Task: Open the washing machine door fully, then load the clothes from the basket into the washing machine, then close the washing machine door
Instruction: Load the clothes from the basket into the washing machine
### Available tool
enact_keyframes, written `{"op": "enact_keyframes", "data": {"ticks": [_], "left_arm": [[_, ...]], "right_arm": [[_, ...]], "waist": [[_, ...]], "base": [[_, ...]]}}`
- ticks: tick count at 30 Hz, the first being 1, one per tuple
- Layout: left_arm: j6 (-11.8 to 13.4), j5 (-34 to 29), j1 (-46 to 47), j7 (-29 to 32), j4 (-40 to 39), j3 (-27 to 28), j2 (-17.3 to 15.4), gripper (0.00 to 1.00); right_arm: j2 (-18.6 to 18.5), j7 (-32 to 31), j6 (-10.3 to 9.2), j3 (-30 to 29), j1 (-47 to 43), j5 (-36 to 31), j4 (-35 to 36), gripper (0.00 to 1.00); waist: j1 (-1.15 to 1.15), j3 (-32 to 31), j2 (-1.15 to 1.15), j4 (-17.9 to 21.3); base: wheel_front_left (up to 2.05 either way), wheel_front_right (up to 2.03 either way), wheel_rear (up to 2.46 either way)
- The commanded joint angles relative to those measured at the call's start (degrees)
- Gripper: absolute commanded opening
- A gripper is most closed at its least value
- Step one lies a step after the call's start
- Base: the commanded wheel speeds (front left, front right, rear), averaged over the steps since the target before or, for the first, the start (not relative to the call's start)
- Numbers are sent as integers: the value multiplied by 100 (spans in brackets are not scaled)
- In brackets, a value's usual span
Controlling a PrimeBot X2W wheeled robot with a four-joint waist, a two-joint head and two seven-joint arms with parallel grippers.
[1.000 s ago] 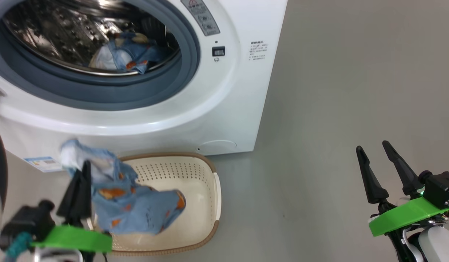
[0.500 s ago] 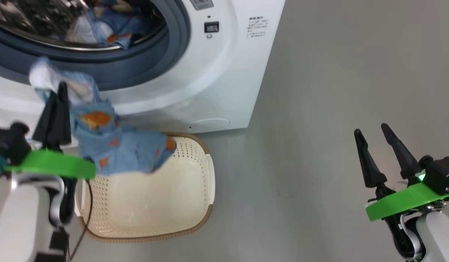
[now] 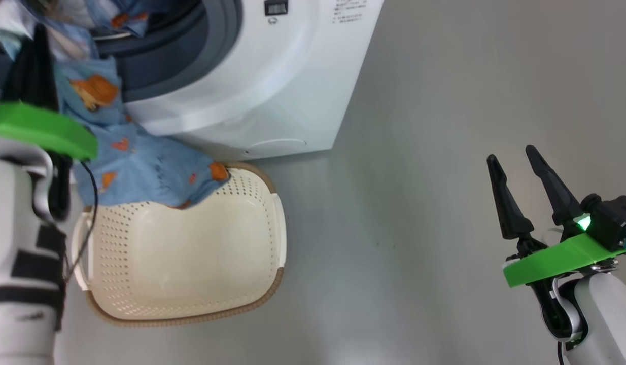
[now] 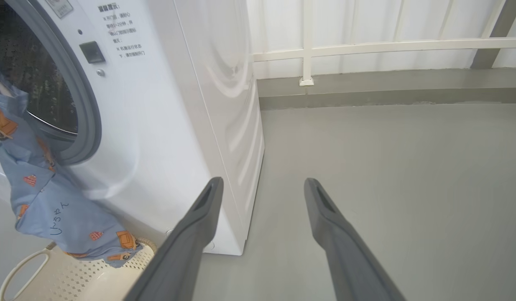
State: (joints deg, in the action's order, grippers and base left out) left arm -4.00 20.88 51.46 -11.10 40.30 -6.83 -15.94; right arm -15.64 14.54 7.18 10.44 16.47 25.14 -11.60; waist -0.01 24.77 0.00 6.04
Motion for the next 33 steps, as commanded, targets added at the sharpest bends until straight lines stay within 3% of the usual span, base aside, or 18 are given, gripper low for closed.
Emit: {"op": "enact_keyframes", "data": {"ticks": [1, 19, 33], "left_arm": [[-8, -96, 303, -26, 79, 109, -280, 0], [-67, -275, 2346, 41, 2295, -211, -330, 0], [-13, -315, 3212, -329, 2802, -287, -499, 0]], "right_arm": [[-52, 46, 31, 101, 56, 11, 135, 100], [85, 46, 31, 216, 528, 19, 209, 100], [147, 46, 31, 306, 713, 35, 239, 100]], "waist": [[1, 160, 0, 96], [1, 1014, 0, 378], [1, 1366, 0, 609]], "base": [[0, 0, 0], [0, 0, 0], [0, 0, 0]]}}
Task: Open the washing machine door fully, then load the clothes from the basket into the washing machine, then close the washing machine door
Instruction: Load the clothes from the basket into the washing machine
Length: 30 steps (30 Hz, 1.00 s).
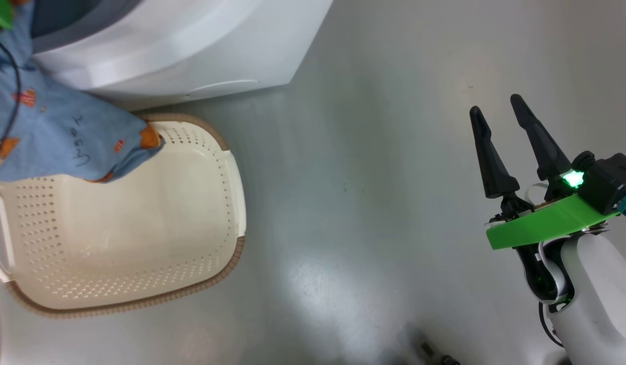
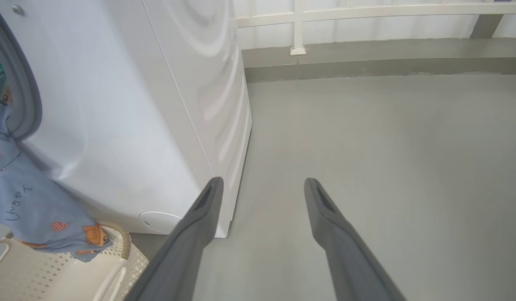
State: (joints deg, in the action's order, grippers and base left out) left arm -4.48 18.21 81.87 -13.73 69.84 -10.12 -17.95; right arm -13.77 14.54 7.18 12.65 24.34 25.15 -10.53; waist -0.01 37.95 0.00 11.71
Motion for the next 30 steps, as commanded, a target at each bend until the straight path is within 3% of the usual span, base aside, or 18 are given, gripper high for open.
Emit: {"op": "enact_keyframes", "data": {"ticks": [1, 4, 14, 21, 29, 30], "left_arm": [[42, -66, 218, -89, -195, 37, -329, 0], [93, -125, 344, -120, -504, 52, -414, 0], [400, -558, -4, -126, -2611, 507, -622, 0], [341, -659, -233, -126, -2124, 595, -555, 0], [181, -732, 57, -102, -751, 437, -486, 0], [166, -732, 115, -70, -604, 416, -473, 10]], "right_arm": [[-37, 46, 31, 86, -66, 35, 137, 100], [-28, 46, 31, 80, -38, 35, 153, 100], [22, 46, 31, 79, 66, 34, 197, 100], [46, 46, 31, 101, 45, 43, 185, 100], [45, 46, 31, 122, 5, 56, 158, 100], [43, 46, 31, 126, -1, 59, 154, 100]], "waist": [[1, 68, 0, 55], [1, 127, 0, 80], [1, 288, 0, 138], [1, 278, 0, 152], [1, 170, 0, 127], [1, 157, 0, 120]], "base": [[0, 0, 0], [0, 0, 0], [0, 0, 0], [0, 0, 0], [0, 0, 0], [0, 0, 0]]}}
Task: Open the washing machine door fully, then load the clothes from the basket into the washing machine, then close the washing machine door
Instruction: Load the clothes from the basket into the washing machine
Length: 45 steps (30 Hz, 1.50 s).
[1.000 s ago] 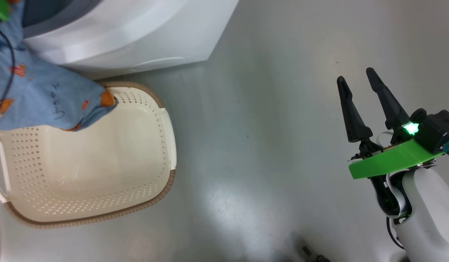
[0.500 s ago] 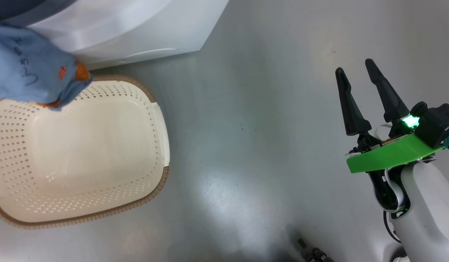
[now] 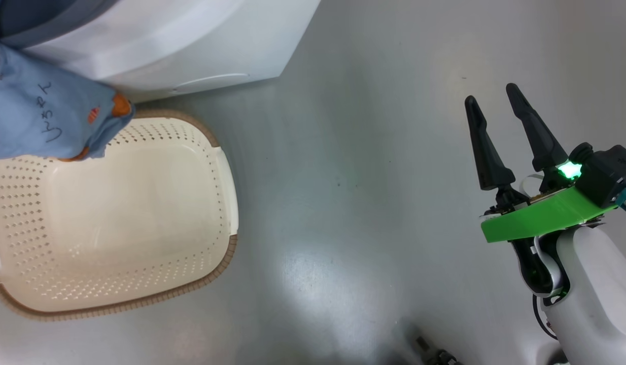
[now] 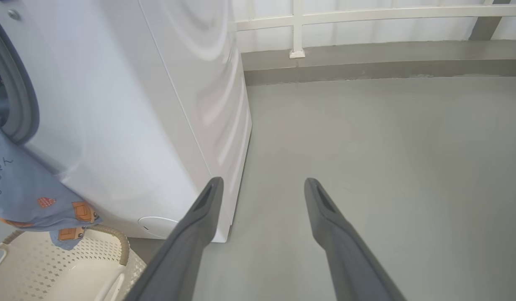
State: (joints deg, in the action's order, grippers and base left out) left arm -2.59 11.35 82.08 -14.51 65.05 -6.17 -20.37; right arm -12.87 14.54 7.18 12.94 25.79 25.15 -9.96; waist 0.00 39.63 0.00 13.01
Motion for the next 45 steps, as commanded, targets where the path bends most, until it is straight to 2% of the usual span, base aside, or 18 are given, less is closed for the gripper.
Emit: {"op": "enact_keyframes", "data": {"ticks": [1, 2, 3, 8, 14, 24, 28, 29, 32, 38, 45], "left_arm": [[-36, -39, 141, 103, 41, 4, -215, 36], [-50, -42, 182, 211, 195, -22, -201, 64], [-57, -42, 219, 329, 341, -44, -189, 100], [-126, -8, 321, 747, 677, -114, -151, 100], [-159, 33, 348, 828, 781, -167, -143, 100], [-253, 296, 150, 56, 685, -56, 48, 100], [-257, 383, -118, -41, 252, 41, 122, 100], [-195, 408, -341, -45, -234, 149, 149, 100], [-131, 411, -771, -47, -855, 320, 216, 100], [-70, 355, -1404, -48, -1605, 642, 319, 100], [-161, 231, -2165, -48, -2166, 1019, 483, 100]], "right_arm": [[-49, 46, 31, 102, -151, 61, 91, 100], [-50, 46, 31, 110, -156, 62, 86, 100], [-51, 46, 31, 119, -159, 64, 83, 100], [-66, 46, 31, 143, -163, 70, 76, 100], [-84, 46, 31, 154, -163, 70, 64, 100], [-129, 46, 31, 138, -203, 63, 60, 100], [-153, 46, 31, 138, -212, 56, 68, 100], [-165, 46, 31, 128, -211, 53, 70, 100], [-177, 46, 31, 127, -223, 46, 64, 100], [-185, 46, 31, 139, -248, 42, 51, 100], [-207, 46, 31, 120, -338, 40, 5, 100]], "waist": [[0, -26, 0, -18], [0, -41, 0, -23], [0, -55, 0, -28], [0, -110, 0, -46], [0, -155, 0, -58], [0, -300, 0, -130], [0, -370, 0, -176], [0, -393, 0, -203], [0, -453, 0, -235], [0, -610, 0, -266], [0, -958, 0, -313]], "base": [[0, 0, 0], [0, 0, 0], [0, 0, 0], [0, 0, 0], [0, 0, 0], [0, 0, 0], [0, 0, 0], [0, 0, 0], [0, 0, 0], [0, 0, 0], [0, 0, 0]]}}
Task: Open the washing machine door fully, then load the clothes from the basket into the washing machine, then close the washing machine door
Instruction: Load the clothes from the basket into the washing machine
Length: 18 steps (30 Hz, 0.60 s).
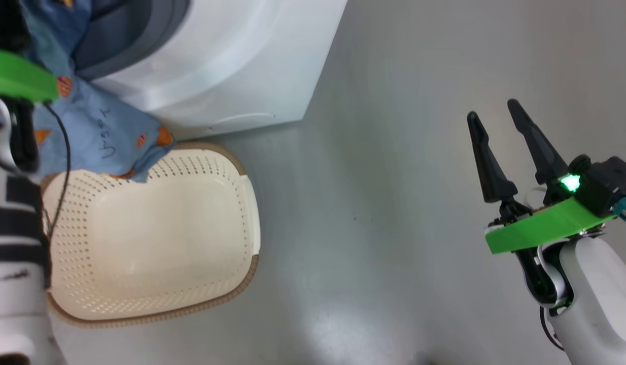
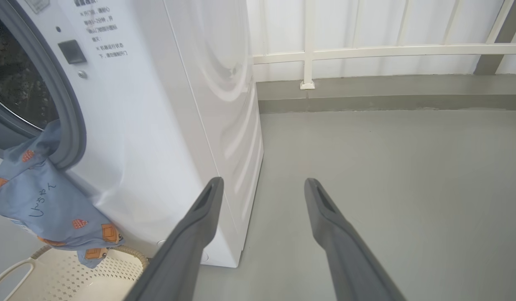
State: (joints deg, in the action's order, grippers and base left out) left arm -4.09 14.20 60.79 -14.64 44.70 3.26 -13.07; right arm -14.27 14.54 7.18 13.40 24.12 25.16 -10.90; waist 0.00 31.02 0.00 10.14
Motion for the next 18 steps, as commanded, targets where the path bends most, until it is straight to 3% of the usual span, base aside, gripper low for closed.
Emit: {"op": "enact_keyframes", "data": {"ticks": [1, 18], "left_arm": [[-26, -76, -150, -35, -208, 128, -218, 100], [-215, -578, -2276, -36, -1276, 670, 489, 100]], "right_arm": [[-75, 46, 31, 68, -189, 38, 92, 100], [-271, 46, 31, -10, -714, 43, -106, 100]], "waist": [[0, -154, 0, -37], [0, -1321, 0, -425]], "base": [[0, 0, 0], [0, 0, 0]]}}
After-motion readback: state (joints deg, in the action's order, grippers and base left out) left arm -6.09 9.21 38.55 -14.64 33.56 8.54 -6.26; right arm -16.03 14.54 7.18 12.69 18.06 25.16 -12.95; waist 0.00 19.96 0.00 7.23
